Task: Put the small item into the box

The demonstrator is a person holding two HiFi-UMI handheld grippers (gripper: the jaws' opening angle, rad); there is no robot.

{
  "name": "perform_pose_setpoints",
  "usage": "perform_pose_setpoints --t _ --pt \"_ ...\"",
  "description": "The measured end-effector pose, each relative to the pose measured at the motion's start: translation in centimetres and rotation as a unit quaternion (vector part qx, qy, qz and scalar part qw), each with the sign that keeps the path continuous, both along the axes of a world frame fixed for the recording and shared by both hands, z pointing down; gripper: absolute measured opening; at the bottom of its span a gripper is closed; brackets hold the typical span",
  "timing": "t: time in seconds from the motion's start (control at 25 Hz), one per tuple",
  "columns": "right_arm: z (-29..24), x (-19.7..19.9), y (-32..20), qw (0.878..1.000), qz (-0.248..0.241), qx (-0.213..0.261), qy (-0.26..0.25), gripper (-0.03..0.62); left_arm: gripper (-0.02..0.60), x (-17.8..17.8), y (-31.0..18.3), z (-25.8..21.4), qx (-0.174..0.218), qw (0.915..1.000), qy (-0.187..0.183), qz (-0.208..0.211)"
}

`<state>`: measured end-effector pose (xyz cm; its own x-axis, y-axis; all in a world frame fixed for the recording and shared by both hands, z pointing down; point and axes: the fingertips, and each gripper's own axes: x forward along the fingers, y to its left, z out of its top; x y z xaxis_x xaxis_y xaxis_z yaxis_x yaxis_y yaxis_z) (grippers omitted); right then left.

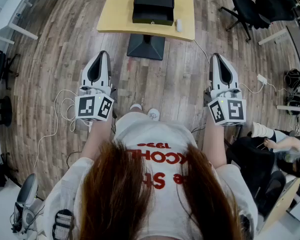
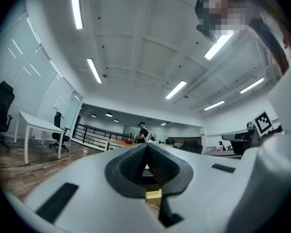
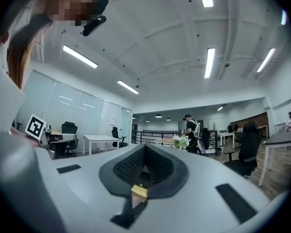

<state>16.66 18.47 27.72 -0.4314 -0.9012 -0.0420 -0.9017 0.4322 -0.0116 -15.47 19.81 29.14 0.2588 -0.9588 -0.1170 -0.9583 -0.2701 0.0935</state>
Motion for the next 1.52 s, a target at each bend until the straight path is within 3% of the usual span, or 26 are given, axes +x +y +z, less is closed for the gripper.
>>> perform_pose_setpoints --t 0.84,0.96,1.08,1.52 --pt "0.2 0.2 -2.2 0.999 -0.039 -0.007 -0.027 0.005 0.006 1.7 -2.1 0.3 -0.008 0.9997 -0.023 -0.008" --pt "0.7 0.3 -3.7 0.999 -0.038 -0.016 -0.030 0.005 0.006 2.4 -3.7 0.8 -0.006 0.9984 -0.056 0.002" --pt "1.1 -0.2 -5.7 0.998 -0.044 -0.022 -0.032 0.005 0.006 4.1 -5.6 0.5 0.013 0.9939 -0.105 0.031" --pt "-1.3 -3.8 -17.8 0.999 -0.035 -0.010 -0.016 0.005 0.006 2.2 -19.5 -1.0 0.028 0.9954 -0.071 0.058"
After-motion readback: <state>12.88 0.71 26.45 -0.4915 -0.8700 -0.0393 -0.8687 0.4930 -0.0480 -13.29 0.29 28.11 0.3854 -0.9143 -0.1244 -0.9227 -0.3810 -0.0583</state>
